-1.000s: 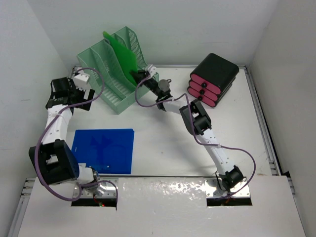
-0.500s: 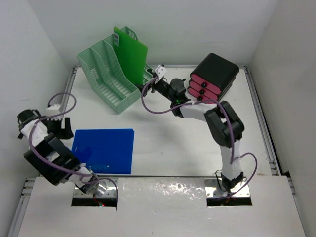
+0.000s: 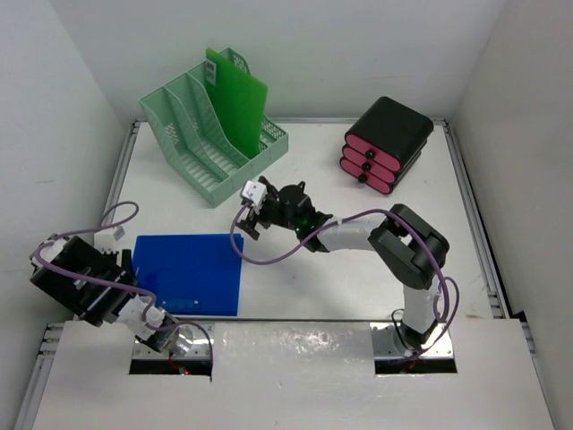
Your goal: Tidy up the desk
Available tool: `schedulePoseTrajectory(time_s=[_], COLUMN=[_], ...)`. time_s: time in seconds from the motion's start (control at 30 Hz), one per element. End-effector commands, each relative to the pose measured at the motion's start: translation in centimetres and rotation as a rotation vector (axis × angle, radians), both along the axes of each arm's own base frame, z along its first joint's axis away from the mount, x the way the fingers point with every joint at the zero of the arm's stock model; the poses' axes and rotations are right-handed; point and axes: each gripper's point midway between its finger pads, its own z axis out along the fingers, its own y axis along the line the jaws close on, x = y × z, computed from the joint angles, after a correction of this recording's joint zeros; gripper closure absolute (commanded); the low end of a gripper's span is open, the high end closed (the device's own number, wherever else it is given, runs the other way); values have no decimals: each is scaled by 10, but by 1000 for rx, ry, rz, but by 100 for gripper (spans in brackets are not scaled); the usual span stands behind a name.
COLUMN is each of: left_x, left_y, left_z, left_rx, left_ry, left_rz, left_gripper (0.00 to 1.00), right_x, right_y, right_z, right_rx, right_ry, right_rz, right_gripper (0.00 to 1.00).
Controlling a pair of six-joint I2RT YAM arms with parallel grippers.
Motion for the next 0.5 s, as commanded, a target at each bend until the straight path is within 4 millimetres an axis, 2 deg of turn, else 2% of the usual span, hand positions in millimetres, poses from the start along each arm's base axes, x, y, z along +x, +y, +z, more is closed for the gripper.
schedulePoseTrajectory(time_s=[0.0, 0.07, 0.1, 0.23, 0.47], left_x=[-14, -21, -26, -31, -39], left_y=[2, 1, -7, -25, -34], left_z=[-2, -5, -6, -7, -11], left_rx=[-4, -43, -87, -150, -188], left_ry=[-4, 5, 19, 15, 44], left_rz=[-35, -25, -23, -62, -94], left_gripper=[35, 41, 46, 49, 68], right_x=[-5, -16, -22, -43, -78], right_y=[-1, 2, 5, 15, 14], right_z=[19, 13, 8, -18, -51], right_rx=[29, 39, 34, -29, -13], right_ry=[-21, -5, 10, 75, 188], right_rz=[-13, -7, -11, 0, 9], right_gripper=[1, 1, 1, 1, 1])
